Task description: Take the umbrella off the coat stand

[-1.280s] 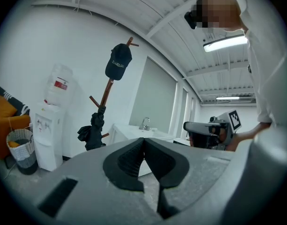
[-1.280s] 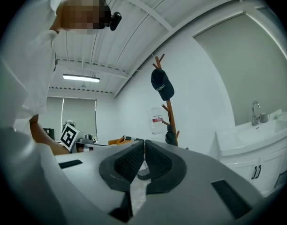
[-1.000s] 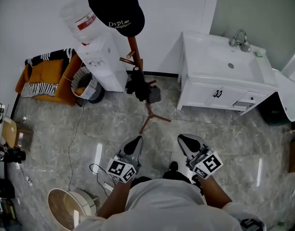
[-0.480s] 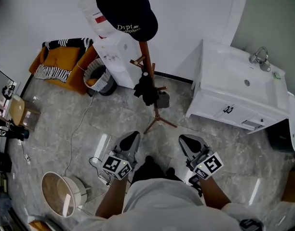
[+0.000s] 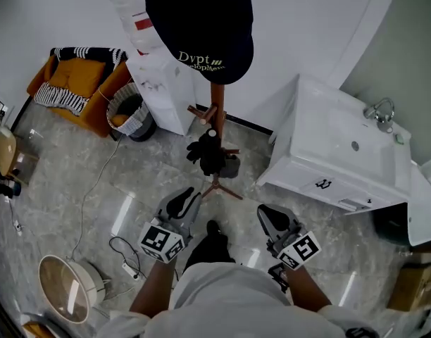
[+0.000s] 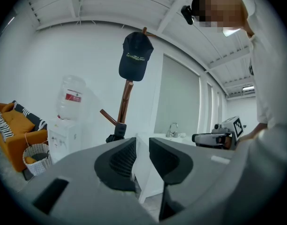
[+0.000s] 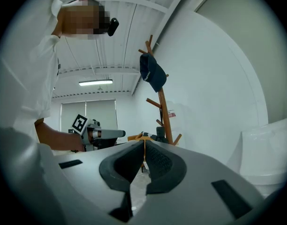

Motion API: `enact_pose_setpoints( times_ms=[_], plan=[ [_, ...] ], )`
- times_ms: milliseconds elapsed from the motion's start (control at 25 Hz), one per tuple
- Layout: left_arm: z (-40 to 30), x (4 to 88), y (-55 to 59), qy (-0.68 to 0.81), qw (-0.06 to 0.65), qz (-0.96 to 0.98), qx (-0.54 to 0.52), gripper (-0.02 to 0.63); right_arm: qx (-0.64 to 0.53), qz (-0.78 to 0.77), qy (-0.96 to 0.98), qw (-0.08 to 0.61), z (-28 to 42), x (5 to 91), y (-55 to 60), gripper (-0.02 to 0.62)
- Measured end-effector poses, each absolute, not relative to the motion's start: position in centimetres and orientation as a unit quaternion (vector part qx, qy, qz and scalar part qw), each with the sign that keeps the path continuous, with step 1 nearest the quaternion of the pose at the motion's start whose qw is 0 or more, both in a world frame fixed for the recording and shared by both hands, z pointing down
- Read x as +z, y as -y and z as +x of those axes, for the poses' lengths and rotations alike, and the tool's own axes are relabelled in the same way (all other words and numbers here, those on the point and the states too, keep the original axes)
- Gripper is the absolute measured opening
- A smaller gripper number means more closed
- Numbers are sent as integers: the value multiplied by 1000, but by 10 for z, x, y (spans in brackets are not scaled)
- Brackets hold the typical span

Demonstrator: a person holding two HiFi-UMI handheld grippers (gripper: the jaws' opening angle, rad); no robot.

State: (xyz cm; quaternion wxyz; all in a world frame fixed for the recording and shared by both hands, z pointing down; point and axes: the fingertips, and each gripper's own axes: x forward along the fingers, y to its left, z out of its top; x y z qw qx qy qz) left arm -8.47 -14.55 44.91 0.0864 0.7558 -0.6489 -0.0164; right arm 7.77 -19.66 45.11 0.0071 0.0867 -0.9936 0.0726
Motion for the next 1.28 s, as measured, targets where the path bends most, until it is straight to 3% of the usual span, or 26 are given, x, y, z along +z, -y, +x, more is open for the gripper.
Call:
enact_pose_setpoints(
  times_ms=[600,1280],
  plan=[
    [-146,458,277,633,96,768,9,238,58,82,994,44,-8,444,299,17],
    [-140,476,320,678,121,724,21,213,57,-12,997,43,-28,438,363,17]
  ],
)
